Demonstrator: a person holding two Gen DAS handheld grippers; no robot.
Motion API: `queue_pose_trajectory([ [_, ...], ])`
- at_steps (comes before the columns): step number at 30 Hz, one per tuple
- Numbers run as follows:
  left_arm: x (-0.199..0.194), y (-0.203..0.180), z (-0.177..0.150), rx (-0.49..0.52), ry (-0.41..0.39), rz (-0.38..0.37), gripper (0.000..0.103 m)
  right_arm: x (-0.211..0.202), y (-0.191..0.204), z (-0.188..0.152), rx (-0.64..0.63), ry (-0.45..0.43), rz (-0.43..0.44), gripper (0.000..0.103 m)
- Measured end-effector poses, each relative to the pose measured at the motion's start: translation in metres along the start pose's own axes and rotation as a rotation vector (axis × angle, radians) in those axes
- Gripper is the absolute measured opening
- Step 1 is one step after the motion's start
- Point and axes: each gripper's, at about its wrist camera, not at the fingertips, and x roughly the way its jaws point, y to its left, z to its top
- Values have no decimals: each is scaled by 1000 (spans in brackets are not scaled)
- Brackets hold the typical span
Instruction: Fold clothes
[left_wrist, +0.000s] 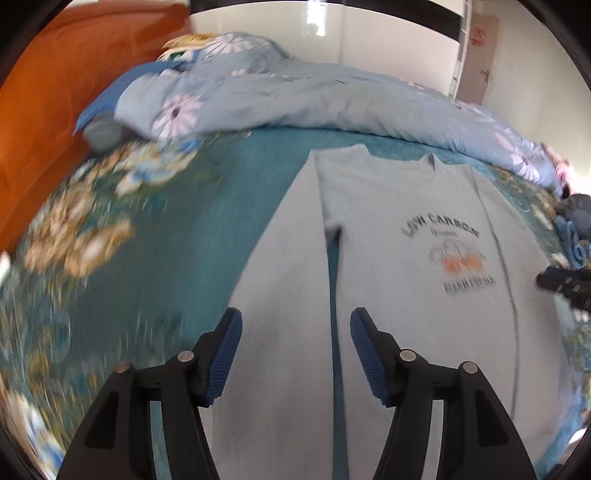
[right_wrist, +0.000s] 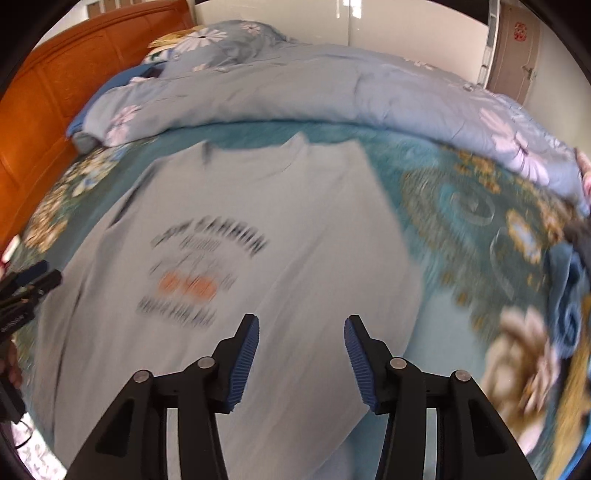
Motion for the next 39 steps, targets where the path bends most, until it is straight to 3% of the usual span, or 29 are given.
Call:
queue_pose_trajectory([
  [6,-24,21,-40,-112,23,-19,63,-1,39,-34,-49,50,30,52],
  [18,-56,32,-64,-137,-9,-34,63,3,70,-61,-35,105,22,51],
  [20,-57,33,-65,-136,-8,-33,63,3,72,-62,-38,107,5,46],
  [25,-52,40,-67,-173,3,-39,63,-1,60,-63,-10,124,-3,8],
  [33,-45,45,-64,-206,13,-49,63,-30,38,-55,26,73,16,4],
  [37,-39,45,-64,-211,23,-49,63,-52,8,-51,43,33,-31,4],
  [39,-36,44,-65,-208,27,-47,63,-60,-11,-49,49,23,-97,4],
])
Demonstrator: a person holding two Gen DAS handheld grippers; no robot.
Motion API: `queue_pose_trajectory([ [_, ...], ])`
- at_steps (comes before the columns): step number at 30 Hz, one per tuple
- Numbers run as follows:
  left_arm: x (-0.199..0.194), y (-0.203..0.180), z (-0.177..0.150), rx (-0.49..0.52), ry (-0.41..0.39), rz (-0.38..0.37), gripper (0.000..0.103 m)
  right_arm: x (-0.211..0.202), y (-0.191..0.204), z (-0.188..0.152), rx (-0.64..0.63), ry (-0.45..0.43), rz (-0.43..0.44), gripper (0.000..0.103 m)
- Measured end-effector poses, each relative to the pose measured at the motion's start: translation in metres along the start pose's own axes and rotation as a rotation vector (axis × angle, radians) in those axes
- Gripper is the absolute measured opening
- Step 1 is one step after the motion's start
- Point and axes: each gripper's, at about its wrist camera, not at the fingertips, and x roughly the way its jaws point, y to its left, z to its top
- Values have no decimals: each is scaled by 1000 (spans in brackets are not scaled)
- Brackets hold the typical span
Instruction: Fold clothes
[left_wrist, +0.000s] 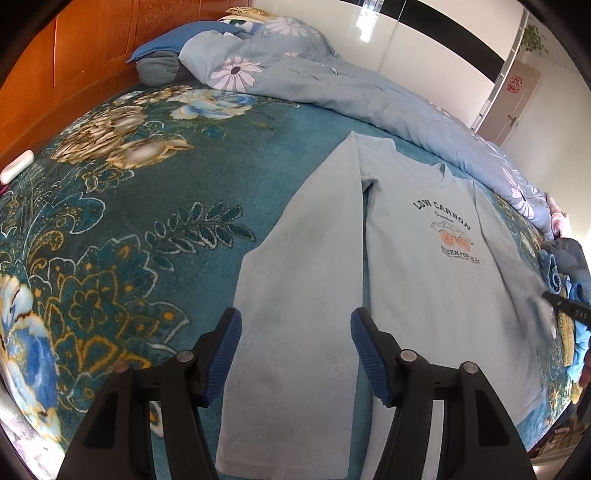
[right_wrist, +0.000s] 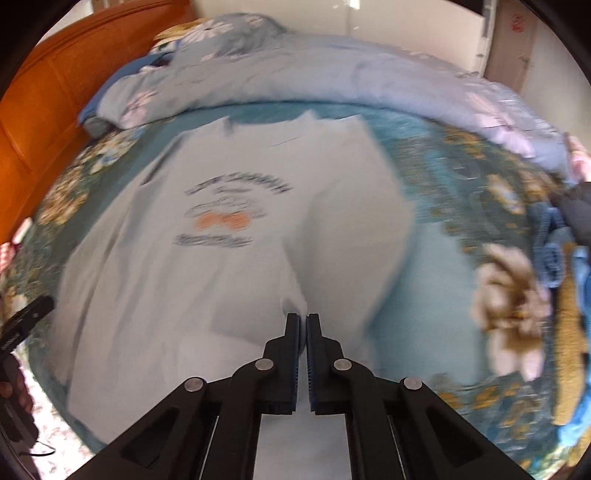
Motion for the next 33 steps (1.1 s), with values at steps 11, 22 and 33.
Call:
queue_pose_trajectory([
  [11,16,-5,1,20,21,28,63,-16,-160,2,254,-12,-304,4],
  [22,23,-13,0,57,43,60,63,20,-207,6,303,47,-372,4],
  [33,3,-20,-12,106,41,34,63,-20,-177,1,282,-75,-330,57],
])
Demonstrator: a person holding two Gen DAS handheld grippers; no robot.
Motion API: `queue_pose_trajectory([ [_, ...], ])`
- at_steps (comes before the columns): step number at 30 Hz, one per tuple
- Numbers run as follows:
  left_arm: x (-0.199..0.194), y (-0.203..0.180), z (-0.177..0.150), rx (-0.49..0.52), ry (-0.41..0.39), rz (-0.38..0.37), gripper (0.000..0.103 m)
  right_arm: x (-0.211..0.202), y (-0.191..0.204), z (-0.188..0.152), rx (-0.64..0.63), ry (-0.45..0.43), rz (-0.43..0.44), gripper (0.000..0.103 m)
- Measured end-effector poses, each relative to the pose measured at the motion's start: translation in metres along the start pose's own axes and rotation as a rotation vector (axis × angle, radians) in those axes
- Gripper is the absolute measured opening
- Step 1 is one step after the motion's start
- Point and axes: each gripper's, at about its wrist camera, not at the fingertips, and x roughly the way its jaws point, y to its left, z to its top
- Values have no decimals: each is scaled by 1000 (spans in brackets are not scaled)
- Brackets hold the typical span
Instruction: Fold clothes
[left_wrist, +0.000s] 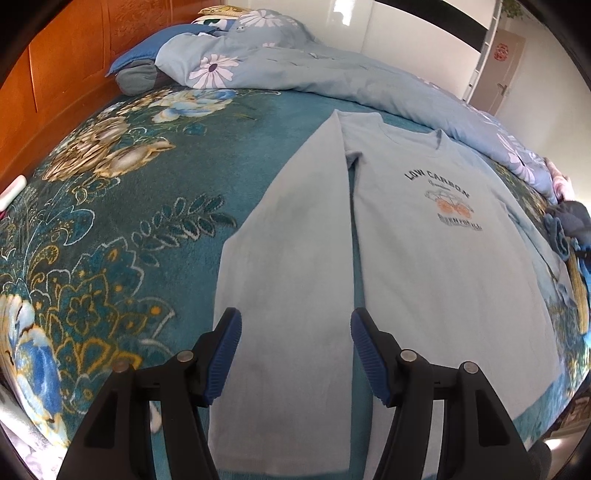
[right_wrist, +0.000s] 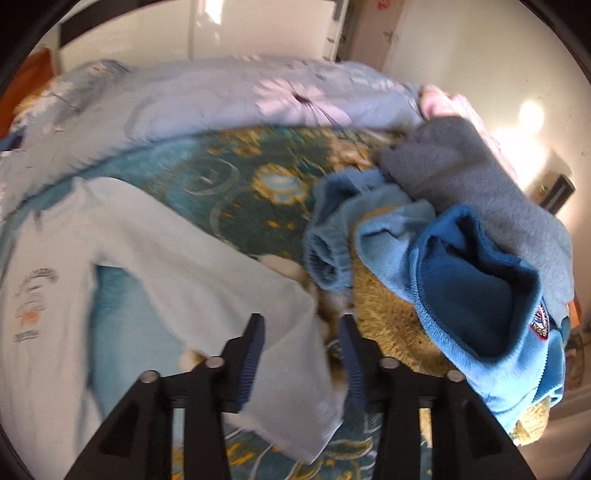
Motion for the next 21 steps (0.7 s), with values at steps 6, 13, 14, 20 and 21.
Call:
queue_pose_trajectory([
  [6,-6,-2,-24,32,25,-23,63,-51,57,-43,-136,-96,104,87],
  [13,-9,-13,-48,109,40,1,63,-79,158,-108,-317,-85,262,102],
  [14,-9,-14,-51,121,42,6,63,-82,171,-114,-332,-83,281,103],
  [20,-12,-13,-55,122,18,2,63,-96,232,-142,-388,-62,374,103],
  [21,-12,-14,-56,129,14,6,63,-98,238,-144,-398,-62,381,103],
])
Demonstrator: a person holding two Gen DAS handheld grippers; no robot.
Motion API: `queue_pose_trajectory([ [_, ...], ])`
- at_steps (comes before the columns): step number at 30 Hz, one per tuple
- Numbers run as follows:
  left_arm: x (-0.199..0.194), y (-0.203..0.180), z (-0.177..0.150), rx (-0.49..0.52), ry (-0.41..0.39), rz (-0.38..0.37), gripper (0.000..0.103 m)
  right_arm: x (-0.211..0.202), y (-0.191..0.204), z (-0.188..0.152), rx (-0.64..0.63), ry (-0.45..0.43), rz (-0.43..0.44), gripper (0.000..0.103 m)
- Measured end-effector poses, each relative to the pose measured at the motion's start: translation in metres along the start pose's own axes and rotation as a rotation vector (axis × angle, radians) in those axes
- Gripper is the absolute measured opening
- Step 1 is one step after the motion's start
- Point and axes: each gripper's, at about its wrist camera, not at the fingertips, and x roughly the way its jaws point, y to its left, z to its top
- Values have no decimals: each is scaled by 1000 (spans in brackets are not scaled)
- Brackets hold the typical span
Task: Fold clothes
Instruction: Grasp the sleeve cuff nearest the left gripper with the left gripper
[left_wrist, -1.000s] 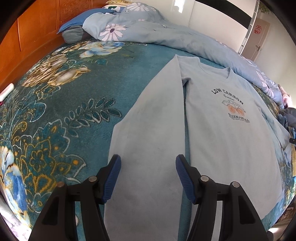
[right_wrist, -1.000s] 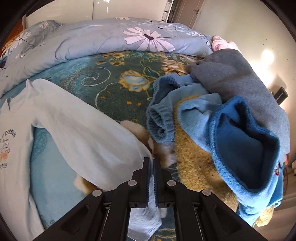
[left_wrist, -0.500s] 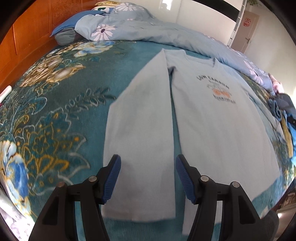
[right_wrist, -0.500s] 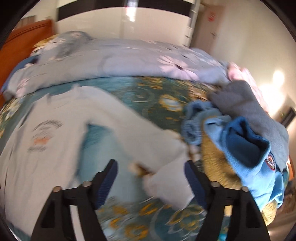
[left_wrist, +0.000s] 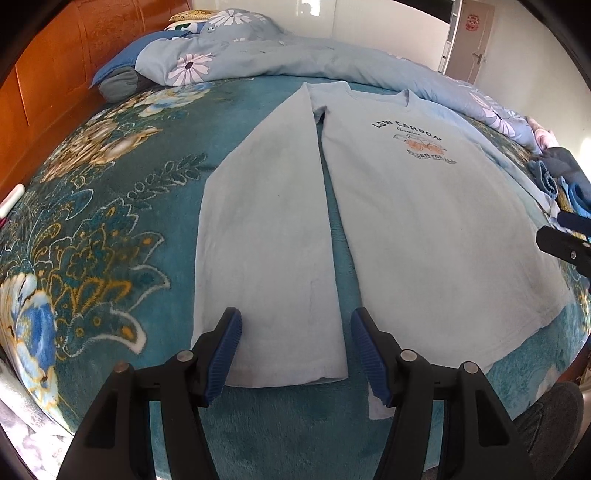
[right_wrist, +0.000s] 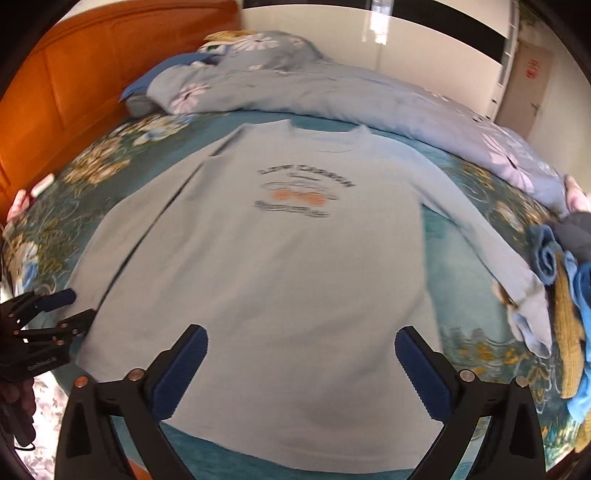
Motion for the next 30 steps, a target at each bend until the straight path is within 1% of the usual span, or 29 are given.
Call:
queue_pose_trajectory([
  [2,0,-3,-2,20,-8,12,63,-4,10,1,-10,-4,4,103],
  [5,1,-4,-5,42,-25,33,56,-9,22,4,-23,-10,6,103],
  [6,0,-3,-6,41,-30,30,51,-9,25,5,-26,-10,7,103],
  [7,-1,-2,-6,39,-35,25,43,-10,27,6,-29,-11,7,103],
  [8,-1,1,-6,38,-39,28,38,-11,28,6,-31,-12,6,103],
  [10,-2,6,-7,34,-48,33,19,-11,33,8,-38,-10,4,103],
  [12,-4,14,-6,9,-57,22,9,-10,36,9,-40,-5,2,103],
  [16,-16,32,0,-30,-103,8,7,-8,39,9,-37,4,0,103],
  [19,-26,59,21,-57,-156,30,7,-6,39,10,-40,10,-8,103],
  [21,-31,93,44,-126,-189,27,7,-4,38,11,-39,15,-17,103],
  [23,-34,128,67,-193,-222,54,7,-3,37,11,-36,19,-20,103],
  [26,-35,178,97,-260,-249,129,7,0,33,11,-36,24,-30,103],
  [28,-35,203,111,-289,-251,160,7,4,29,12,-27,33,-37,103],
  [30,-27,228,125,-304,-233,204,7,9,24,13,-13,42,-43,103],
])
